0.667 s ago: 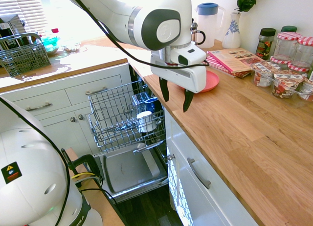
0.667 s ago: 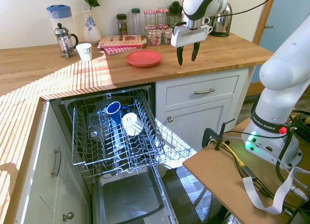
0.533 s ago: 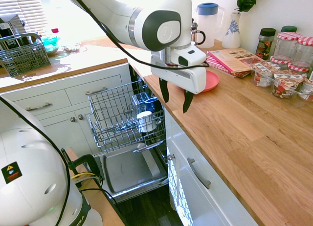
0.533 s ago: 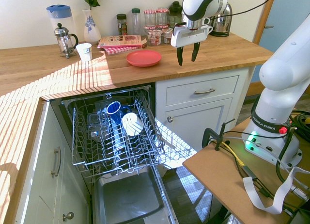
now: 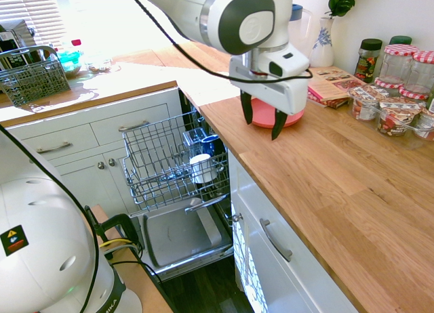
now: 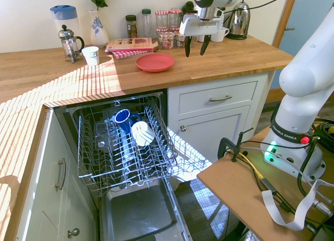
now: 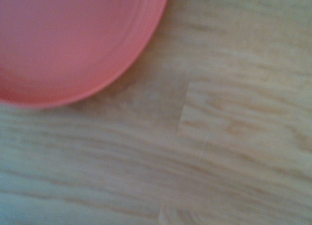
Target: Put the plate in the dishwasher
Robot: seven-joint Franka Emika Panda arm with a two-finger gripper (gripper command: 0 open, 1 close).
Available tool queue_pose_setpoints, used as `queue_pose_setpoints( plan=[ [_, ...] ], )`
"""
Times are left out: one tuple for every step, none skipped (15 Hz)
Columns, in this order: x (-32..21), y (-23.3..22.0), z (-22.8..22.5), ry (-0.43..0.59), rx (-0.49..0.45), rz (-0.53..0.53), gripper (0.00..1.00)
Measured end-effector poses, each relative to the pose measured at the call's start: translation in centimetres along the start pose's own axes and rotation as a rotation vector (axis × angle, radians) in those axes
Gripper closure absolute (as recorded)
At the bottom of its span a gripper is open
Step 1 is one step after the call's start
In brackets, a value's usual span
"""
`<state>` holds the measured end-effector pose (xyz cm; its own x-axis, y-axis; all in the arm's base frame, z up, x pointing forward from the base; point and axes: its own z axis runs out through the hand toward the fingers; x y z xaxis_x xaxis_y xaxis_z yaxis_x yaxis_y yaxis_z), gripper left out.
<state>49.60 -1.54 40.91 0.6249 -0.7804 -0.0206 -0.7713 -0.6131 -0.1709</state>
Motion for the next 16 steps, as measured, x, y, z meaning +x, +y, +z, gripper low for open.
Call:
queue_pose_setpoints(
  plan=[
    [1.4, -1.3, 0.5, -0.025, 0.028, 0.004, 0.00],
    [2.4, -2.6, 1.3, -0.047, 0.046, 0.010, 0.00],
    [3.2, -3.8, 2.3, -0.065, 0.053, 0.017, 0.00],
    [3.8, -4.9, 3.3, -0.081, 0.059, 0.022, 0.00],
    [4.2, -5.9, 4.1, -0.097, 0.068, 0.025, 0.00],
    [4.5, -6.8, 4.7, -0.109, 0.080, 0.026, 0.00],
    [4.7, -7.6, 5.2, -0.119, 0.090, 0.028, 1.00],
    [4.9, -8.1, 5.6, -0.127, 0.096, 0.028, 1.00],
    [5.0, -8.6, 5.9, -0.132, 0.098, 0.030, 1.00],
    [5.2, -8.8, 6.4, -0.138, 0.098, 0.034, 1.00],
    [5.4, -9.0, 6.7, -0.141, 0.097, 0.035, 1.00],
    [5.5, -9.2, 6.9, -0.142, 0.096, 0.035, 1.00],
    [5.6, -9.3, 7.1, -0.142, 0.096, 0.035, 1.00],
    [5.7, -9.5, 7.1, -0.142, 0.097, 0.035, 1.00],
    [5.7, -9.8, 7.1, -0.139, 0.100, 0.034, 1.00],
    [5.8, -10.0, 7.2, -0.138, 0.103, 0.036, 1.00]
  ],
)
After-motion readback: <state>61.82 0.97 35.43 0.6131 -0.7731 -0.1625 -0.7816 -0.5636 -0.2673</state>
